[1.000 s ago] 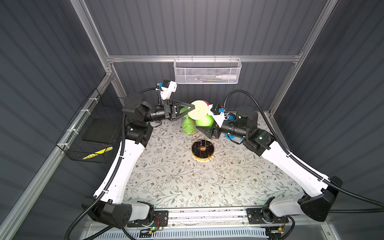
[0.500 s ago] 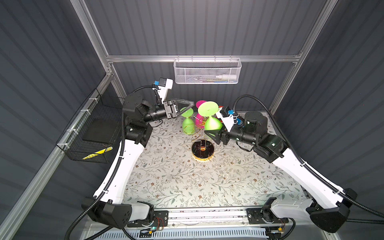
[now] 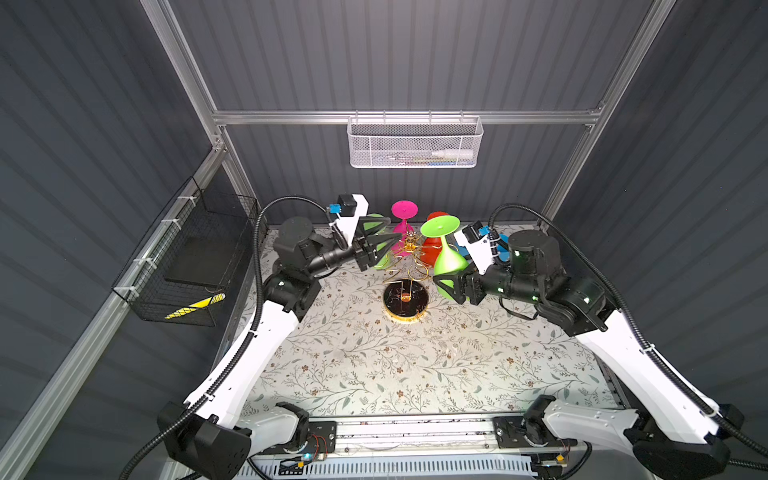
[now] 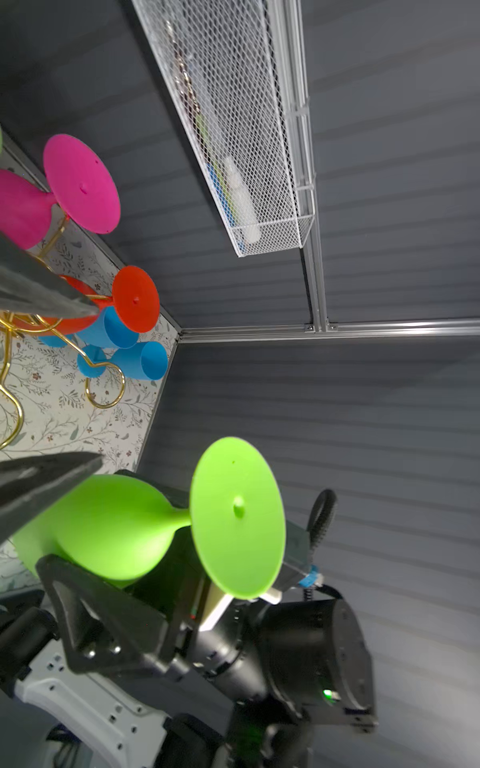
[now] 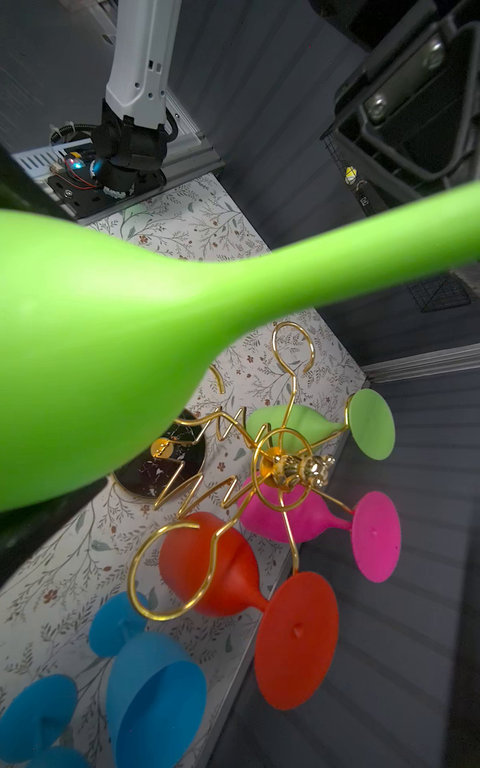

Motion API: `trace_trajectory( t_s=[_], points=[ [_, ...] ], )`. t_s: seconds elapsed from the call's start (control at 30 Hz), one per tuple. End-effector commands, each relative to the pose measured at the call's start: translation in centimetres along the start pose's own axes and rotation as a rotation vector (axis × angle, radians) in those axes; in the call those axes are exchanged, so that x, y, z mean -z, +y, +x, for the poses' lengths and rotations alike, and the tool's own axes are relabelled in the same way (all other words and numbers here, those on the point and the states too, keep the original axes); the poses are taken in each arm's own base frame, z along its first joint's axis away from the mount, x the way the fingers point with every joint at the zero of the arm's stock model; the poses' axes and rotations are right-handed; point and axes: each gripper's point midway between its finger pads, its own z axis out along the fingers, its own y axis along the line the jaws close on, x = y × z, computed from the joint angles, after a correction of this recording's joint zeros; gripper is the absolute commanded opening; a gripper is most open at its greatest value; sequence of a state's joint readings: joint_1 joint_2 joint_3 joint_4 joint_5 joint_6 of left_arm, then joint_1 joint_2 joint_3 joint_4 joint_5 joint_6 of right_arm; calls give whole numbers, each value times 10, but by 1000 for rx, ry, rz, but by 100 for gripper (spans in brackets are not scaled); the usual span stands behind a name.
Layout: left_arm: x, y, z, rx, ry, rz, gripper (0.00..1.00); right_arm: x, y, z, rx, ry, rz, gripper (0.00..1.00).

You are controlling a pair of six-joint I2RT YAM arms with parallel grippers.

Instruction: Take the wine glass off the wine glass rack

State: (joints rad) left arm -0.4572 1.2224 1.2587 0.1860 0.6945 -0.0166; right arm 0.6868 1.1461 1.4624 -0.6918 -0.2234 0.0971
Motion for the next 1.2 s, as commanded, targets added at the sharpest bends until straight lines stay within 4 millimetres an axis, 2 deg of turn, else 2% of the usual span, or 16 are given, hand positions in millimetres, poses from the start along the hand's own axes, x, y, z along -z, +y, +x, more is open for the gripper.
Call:
trace_trajectory(
  t_s=[0.0, 0.27, 0.63, 1.03, 1.17],
  points=[
    [-3, -1, -24, -310, -78, -42, 54, 6, 1, 5, -40, 46, 0, 53],
    [-25, -15, -13, -460, -59, 5, 54, -7, 3, 9, -64, 89, -29, 51],
    [-34, -27, -10, -505, -62, 38, 54, -21, 10, 11, -89, 107, -87, 49],
    [-40, -25, -6, -495, -54, 32, 37, -26, 16, 16, -116, 125, -126, 49],
    [-40, -23, -7, -487, -54, 21, 25, -26, 15, 18, -120, 128, -122, 52]
  ],
)
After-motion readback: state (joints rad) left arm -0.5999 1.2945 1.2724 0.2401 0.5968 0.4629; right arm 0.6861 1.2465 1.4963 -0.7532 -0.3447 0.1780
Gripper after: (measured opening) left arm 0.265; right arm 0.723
